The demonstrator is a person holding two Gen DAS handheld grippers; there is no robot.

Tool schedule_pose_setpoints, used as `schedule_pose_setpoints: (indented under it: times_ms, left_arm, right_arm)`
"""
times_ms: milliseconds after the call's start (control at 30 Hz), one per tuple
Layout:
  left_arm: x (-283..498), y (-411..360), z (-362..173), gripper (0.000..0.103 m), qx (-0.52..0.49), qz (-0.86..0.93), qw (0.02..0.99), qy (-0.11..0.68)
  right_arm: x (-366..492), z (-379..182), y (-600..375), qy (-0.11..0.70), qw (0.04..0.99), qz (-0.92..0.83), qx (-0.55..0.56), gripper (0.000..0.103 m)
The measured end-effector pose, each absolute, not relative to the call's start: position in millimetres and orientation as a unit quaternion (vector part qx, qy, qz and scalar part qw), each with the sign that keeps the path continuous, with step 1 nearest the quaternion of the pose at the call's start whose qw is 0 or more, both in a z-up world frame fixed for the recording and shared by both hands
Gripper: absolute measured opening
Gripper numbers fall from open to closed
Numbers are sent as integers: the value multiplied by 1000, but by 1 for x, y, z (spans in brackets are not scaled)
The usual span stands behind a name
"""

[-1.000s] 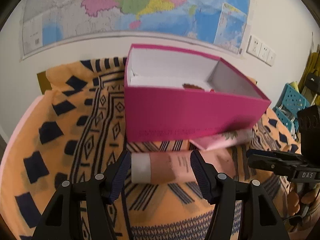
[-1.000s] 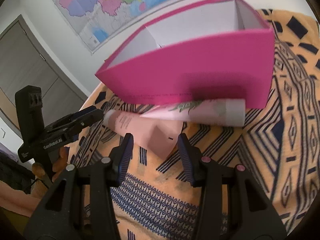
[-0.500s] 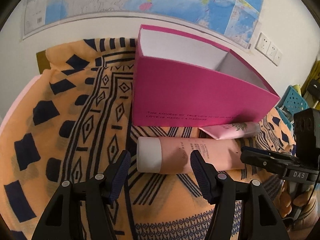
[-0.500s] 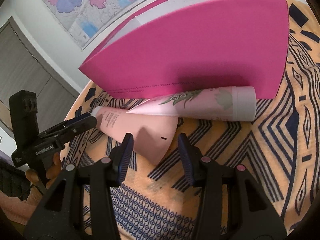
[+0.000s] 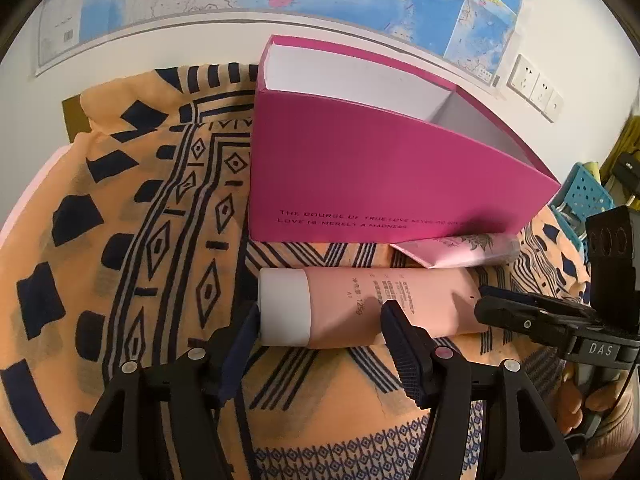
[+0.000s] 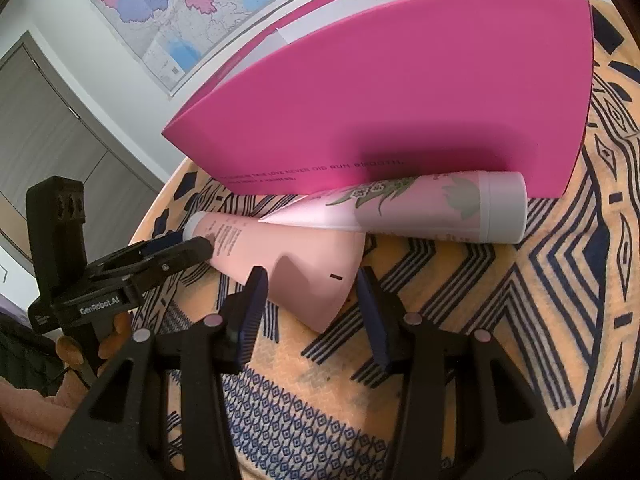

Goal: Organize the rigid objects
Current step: 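Move the right tool back to the large pink tube, then grasp the large pink tube at its middle with the right tool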

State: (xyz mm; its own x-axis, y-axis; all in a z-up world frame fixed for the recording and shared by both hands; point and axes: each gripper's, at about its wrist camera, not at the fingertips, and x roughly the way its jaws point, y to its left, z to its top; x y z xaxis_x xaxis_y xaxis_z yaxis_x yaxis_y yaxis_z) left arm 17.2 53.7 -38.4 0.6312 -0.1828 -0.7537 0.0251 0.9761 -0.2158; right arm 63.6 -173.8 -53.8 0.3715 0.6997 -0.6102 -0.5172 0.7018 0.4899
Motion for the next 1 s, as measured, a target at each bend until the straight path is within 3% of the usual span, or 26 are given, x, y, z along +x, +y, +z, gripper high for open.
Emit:
schedule_pose_setpoints:
  times_ms: [1000]
  left_arm:
    - [-7, 42, -34, 63, -76, -64, 899, 427]
  right_arm:
    - [44, -53, -191, 421, 822, 363, 124, 50]
